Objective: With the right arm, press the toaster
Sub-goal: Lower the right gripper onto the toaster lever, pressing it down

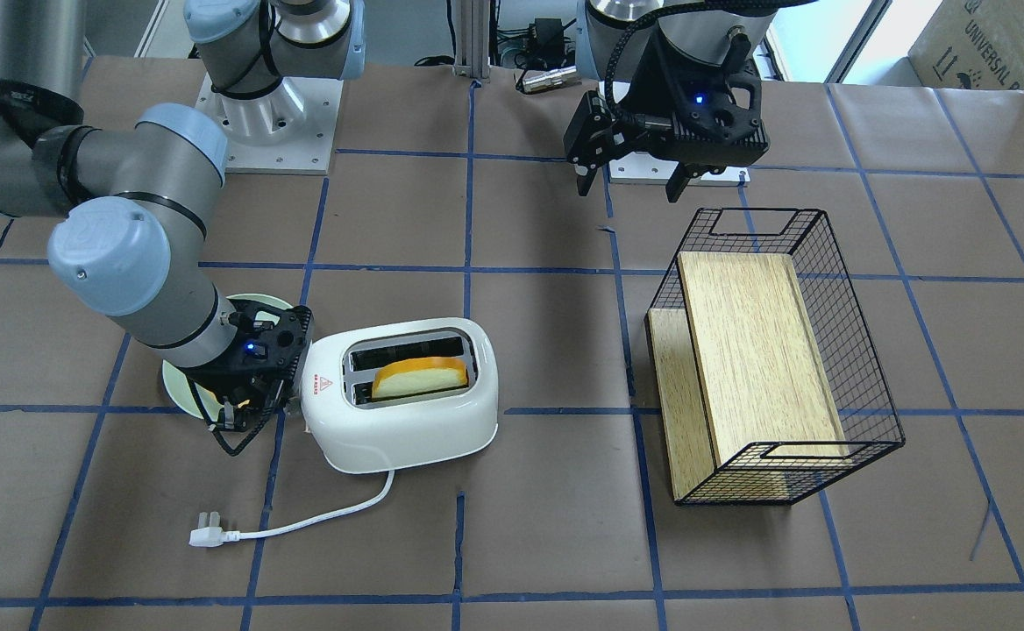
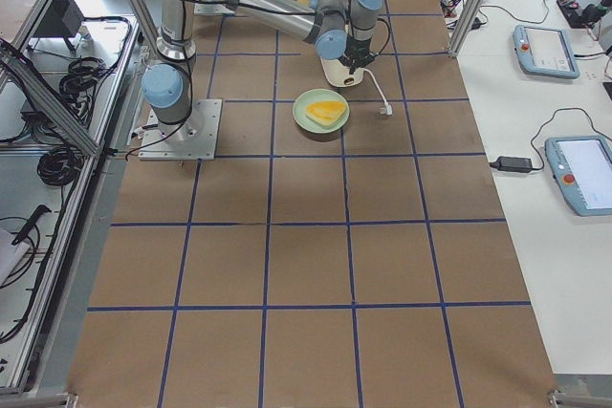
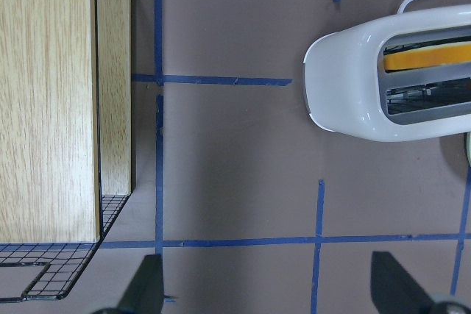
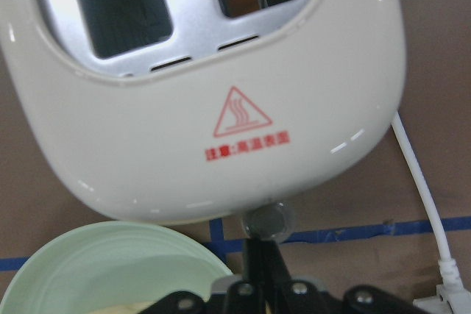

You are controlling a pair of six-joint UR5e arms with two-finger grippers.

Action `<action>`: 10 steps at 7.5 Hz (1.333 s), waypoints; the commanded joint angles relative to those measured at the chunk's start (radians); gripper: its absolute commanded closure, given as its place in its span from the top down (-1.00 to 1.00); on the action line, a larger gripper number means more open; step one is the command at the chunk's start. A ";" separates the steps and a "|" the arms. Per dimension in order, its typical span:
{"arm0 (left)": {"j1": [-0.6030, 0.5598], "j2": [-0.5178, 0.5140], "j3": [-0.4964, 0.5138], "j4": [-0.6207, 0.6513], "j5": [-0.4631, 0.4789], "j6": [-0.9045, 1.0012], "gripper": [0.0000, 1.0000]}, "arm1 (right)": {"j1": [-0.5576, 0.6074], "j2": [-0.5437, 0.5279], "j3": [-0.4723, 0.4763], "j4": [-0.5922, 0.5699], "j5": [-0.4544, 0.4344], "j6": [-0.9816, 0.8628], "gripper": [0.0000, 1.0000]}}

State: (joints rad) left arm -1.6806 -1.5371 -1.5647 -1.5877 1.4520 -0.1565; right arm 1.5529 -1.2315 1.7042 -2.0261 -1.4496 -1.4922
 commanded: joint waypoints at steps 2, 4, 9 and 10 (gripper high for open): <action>0.001 0.000 0.000 0.000 0.001 0.000 1.00 | 0.000 0.032 0.000 -0.031 0.000 0.001 -0.73; -0.001 0.000 0.000 0.000 0.001 0.000 1.00 | 0.000 0.034 0.000 -0.032 0.000 0.001 -0.73; -0.001 0.000 0.000 0.000 0.001 0.000 1.00 | 0.000 0.041 0.002 -0.032 0.000 0.000 -0.74; -0.001 0.000 0.000 0.000 -0.001 0.000 1.00 | 0.000 0.040 0.000 -0.032 0.000 0.001 -0.74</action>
State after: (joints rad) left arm -1.6806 -1.5370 -1.5647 -1.5877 1.4523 -0.1565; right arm 1.5524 -1.1929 1.7055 -2.0586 -1.4496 -1.4920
